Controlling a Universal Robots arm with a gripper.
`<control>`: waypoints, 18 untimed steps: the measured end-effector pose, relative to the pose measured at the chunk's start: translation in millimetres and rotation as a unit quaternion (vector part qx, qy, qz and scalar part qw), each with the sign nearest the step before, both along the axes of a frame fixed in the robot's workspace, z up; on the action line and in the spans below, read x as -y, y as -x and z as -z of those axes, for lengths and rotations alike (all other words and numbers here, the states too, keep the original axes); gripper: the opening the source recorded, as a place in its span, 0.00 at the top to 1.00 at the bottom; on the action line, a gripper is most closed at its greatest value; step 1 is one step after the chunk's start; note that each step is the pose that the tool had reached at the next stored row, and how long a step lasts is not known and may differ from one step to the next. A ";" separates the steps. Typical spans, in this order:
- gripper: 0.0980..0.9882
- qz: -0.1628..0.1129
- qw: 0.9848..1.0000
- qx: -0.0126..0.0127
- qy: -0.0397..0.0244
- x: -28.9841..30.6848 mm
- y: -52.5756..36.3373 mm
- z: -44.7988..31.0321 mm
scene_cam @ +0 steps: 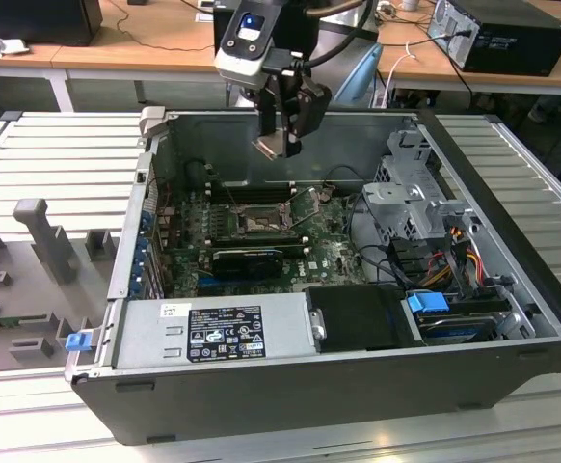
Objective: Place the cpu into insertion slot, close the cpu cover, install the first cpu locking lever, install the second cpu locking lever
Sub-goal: 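Place the cpu into insertion slot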
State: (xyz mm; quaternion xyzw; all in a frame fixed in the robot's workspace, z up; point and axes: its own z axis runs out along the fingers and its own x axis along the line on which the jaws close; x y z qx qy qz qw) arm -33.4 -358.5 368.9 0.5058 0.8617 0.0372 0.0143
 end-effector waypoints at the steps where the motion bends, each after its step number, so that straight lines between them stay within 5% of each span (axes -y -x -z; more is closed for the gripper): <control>1: 0.52 0.007 1.000 0.000 0.000 0.0 0.0 0.1; 9: 0.52 0.056 0.998 0.000 0.000 0.0 0.0 0.9; 13: 0.52 0.091 0.996 0.000 0.000 0.0 0.0 1.6; 18: 0.52 0.142 0.990 0.000 0.000 0.0 0.0 2.5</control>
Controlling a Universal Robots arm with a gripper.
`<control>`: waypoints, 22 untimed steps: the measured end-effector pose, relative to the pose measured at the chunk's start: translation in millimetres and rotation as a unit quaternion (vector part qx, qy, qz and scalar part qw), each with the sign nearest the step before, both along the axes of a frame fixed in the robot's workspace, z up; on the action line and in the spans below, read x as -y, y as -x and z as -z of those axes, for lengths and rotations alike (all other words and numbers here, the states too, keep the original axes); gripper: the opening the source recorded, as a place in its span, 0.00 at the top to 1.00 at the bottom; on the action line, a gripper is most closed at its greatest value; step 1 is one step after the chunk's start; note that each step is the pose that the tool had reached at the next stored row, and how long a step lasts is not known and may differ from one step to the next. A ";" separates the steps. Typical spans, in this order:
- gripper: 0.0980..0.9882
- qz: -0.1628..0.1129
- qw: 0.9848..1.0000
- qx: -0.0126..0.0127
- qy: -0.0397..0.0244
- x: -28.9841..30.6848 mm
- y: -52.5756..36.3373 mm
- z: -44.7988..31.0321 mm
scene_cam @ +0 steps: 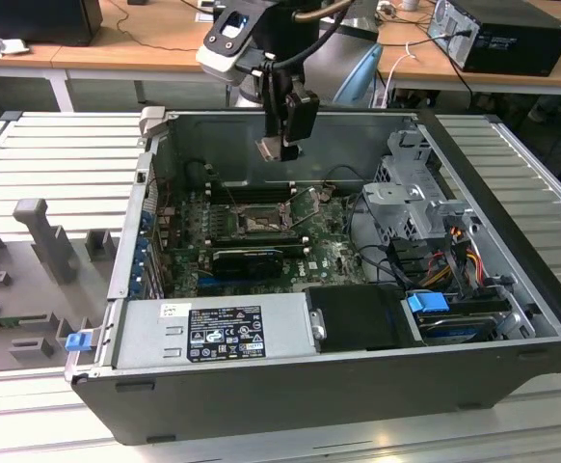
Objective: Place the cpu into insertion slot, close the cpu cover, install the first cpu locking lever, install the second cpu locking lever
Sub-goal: 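Place the cpu into insertion slot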
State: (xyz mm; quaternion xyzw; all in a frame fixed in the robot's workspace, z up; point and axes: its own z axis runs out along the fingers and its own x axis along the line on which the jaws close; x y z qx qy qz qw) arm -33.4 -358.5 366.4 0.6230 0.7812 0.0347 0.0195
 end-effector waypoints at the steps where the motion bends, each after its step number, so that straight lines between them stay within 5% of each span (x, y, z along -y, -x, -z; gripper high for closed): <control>1: 0.52 0.010 1.000 0.000 0.000 0.0 0.0 0.1; 22: 0.52 0.029 1.000 0.000 0.001 0.0 -0.1 16.1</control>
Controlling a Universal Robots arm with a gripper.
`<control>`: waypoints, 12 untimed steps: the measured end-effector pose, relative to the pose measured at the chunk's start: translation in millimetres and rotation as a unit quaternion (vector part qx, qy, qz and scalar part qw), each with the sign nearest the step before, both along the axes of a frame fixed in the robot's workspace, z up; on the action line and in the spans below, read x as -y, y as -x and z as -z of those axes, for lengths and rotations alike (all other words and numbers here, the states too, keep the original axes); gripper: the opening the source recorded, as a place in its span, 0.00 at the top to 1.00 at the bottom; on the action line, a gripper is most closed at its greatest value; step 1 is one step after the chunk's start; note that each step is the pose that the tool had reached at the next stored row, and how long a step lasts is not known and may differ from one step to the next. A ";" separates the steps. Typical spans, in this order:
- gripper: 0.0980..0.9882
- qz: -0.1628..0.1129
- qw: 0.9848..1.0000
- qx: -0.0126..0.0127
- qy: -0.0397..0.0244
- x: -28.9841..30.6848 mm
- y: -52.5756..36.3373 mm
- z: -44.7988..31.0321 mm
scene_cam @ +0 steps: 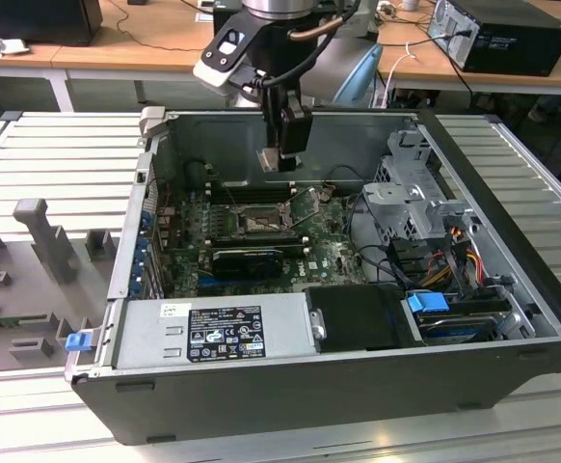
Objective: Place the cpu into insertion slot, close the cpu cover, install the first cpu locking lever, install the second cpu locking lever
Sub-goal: 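Place the cpu into insertion slot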
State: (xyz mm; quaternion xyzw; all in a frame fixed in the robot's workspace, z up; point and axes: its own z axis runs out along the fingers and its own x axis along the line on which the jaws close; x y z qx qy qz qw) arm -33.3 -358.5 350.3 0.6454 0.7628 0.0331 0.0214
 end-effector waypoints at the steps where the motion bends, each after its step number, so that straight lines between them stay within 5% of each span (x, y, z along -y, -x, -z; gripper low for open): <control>1: 0.52 0.000 1.000 0.000 0.000 0.0 0.0 0.6; 12: 0.52 0.018 1.000 0.000 0.000 0.0 0.0 8.2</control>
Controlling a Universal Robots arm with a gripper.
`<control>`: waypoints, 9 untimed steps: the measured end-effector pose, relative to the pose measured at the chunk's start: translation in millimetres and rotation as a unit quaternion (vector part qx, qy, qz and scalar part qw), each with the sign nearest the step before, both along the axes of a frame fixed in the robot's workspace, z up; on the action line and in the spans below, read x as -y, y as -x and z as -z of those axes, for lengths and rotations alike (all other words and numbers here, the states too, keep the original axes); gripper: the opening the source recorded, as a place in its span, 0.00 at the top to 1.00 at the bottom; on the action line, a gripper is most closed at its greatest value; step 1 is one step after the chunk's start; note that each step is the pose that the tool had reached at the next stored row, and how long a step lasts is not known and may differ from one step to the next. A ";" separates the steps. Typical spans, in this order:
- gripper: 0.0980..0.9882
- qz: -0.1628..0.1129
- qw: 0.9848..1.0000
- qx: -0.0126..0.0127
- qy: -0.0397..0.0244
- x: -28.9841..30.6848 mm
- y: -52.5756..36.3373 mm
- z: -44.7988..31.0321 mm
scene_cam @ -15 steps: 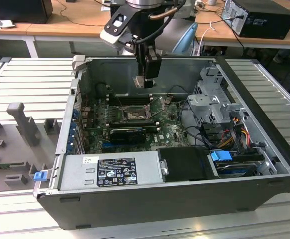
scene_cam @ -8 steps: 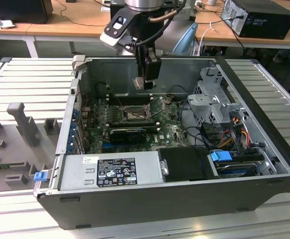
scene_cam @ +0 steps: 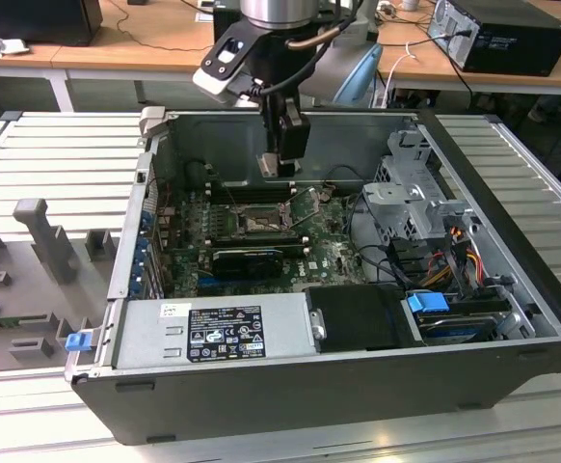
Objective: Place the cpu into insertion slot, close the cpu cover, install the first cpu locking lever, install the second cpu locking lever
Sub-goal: 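Place the cpu into insertion slot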
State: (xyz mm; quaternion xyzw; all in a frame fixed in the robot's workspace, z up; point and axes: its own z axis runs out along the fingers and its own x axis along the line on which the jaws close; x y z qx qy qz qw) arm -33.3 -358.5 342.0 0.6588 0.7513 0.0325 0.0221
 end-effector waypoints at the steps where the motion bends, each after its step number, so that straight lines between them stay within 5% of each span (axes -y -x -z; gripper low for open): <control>1: 0.52 0.003 1.000 0.000 0.000 0.0 0.0 0.3; 9: 0.52 0.029 1.000 0.000 0.000 0.0 0.0 9.8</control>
